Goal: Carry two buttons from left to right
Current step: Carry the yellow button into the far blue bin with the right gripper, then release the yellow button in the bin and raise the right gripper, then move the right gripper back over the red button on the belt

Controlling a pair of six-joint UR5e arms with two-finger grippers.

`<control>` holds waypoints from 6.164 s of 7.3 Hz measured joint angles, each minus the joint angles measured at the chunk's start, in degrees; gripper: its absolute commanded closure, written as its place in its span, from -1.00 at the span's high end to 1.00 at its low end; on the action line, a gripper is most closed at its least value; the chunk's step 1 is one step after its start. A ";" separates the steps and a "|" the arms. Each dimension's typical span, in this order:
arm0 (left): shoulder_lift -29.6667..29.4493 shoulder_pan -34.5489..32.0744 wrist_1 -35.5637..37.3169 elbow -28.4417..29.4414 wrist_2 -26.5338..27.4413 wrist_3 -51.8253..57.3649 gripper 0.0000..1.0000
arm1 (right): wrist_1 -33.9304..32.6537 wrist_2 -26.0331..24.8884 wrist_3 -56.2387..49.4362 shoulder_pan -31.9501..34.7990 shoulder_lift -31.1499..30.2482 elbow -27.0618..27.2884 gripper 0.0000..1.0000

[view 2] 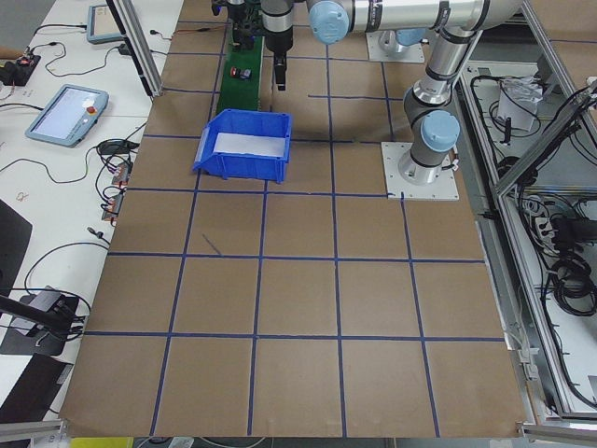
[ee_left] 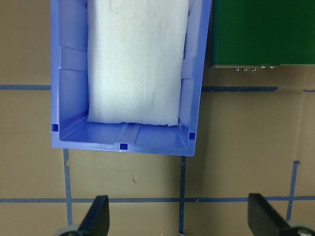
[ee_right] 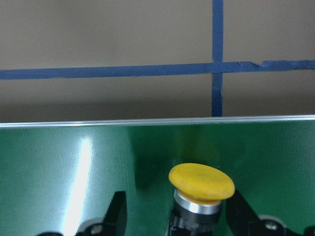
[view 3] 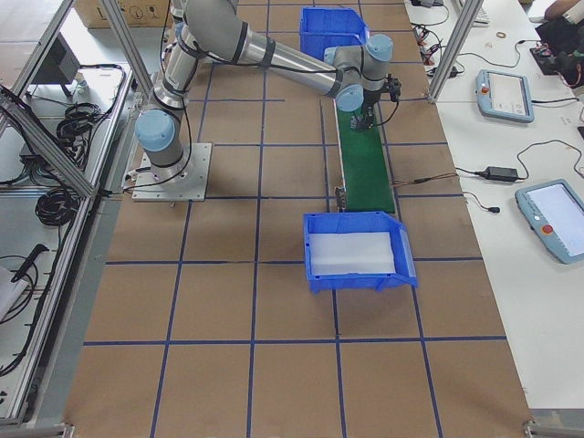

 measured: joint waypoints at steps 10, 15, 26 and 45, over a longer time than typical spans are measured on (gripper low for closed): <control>0.47 -0.33 -2.59 0.07 3.26 -0.14 1.00 | 18.73 0.77 -34.34 -25.19 -14.47 -1.66 -0.89; 0.58 -0.38 -2.82 0.06 3.51 -0.21 1.00 | 15.55 -1.42 -53.30 -39.02 -1.12 -10.69 -0.89; 0.58 -0.38 -2.34 0.05 3.54 -0.17 1.00 | 6.57 -4.51 -52.79 -41.66 1.31 -6.03 1.00; 0.57 -0.31 -2.31 0.05 3.50 -0.18 1.00 | 5.77 -3.69 1.76 -3.89 -18.90 11.32 1.00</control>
